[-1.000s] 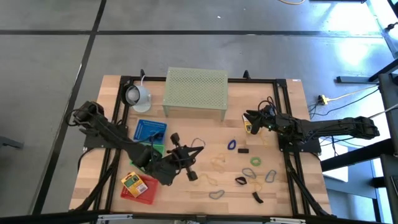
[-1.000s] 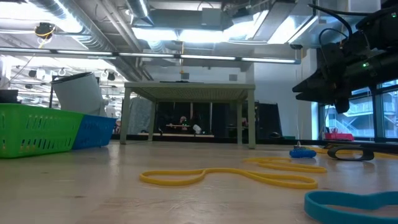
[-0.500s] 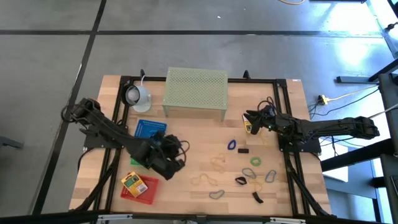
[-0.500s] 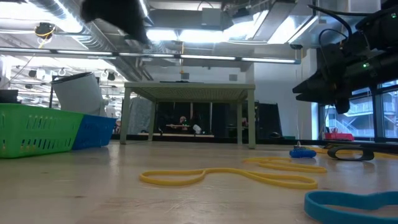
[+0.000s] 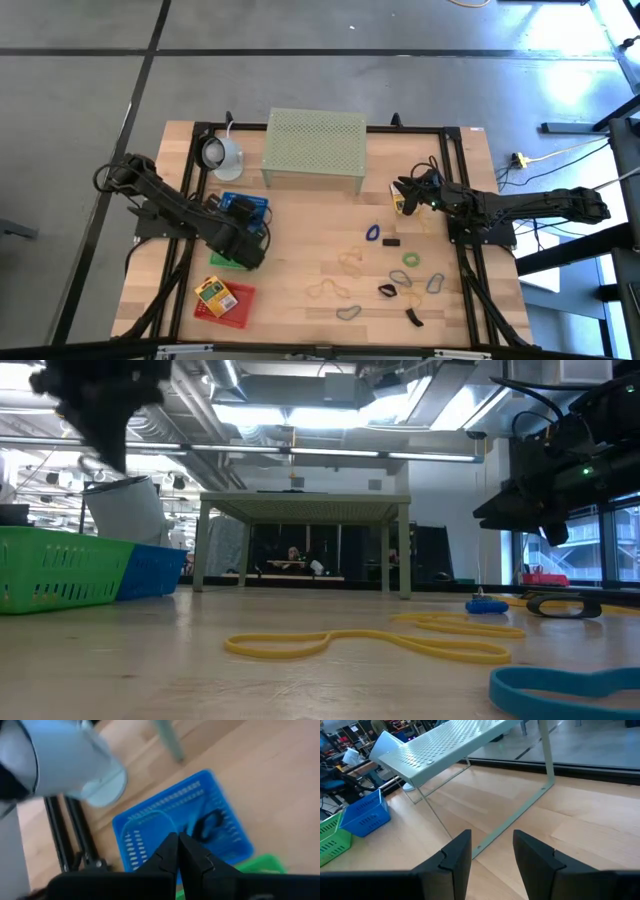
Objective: Pick & Place Office Desk Supplies
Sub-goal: Put the blue rubber band into the blue bin
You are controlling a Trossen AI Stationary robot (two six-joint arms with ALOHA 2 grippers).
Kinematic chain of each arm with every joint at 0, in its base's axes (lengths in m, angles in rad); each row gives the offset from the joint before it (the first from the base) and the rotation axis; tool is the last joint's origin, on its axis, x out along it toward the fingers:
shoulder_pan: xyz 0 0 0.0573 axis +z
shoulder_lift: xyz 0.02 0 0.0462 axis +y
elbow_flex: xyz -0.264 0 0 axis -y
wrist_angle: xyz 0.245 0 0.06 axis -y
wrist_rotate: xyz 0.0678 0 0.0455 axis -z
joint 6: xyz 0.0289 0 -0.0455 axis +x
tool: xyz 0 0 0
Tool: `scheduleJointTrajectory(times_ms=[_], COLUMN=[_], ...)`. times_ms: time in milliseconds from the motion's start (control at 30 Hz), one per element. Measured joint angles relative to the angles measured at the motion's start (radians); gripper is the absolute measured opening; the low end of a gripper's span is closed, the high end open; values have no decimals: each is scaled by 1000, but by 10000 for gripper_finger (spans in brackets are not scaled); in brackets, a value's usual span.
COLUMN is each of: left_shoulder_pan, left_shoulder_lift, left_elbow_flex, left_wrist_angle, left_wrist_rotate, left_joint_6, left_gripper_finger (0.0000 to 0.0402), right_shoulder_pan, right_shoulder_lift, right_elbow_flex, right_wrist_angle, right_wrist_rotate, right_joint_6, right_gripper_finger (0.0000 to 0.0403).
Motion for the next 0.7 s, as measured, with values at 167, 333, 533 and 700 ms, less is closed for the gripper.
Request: scheduleJointTrajectory(times_ms=[167, 333, 533, 700], left_shoulder_pan=[76, 150, 212, 240], left_shoulder_lift=[-10, -11, -11, -11], left_elbow_flex=[-140, -213, -274, -290], left_wrist_angle=[114, 207, 342, 389], left_wrist_rotate=[62, 88, 117, 116], left_joint_6=[0, 28, 125, 185], left_gripper_finger=[3, 2, 2, 5], right_shoulder_pan=[0, 0, 0, 0], right_shoulder_lift=[0, 0, 0, 0], right_elbow_flex=[0, 0, 0, 0], right_wrist_angle=[-3, -16, -44, -51], right_wrist_rotate=[0, 0, 0, 0], right_joint_6=[-7, -8, -10, -7], right_gripper_finger=[146, 146, 146, 146])
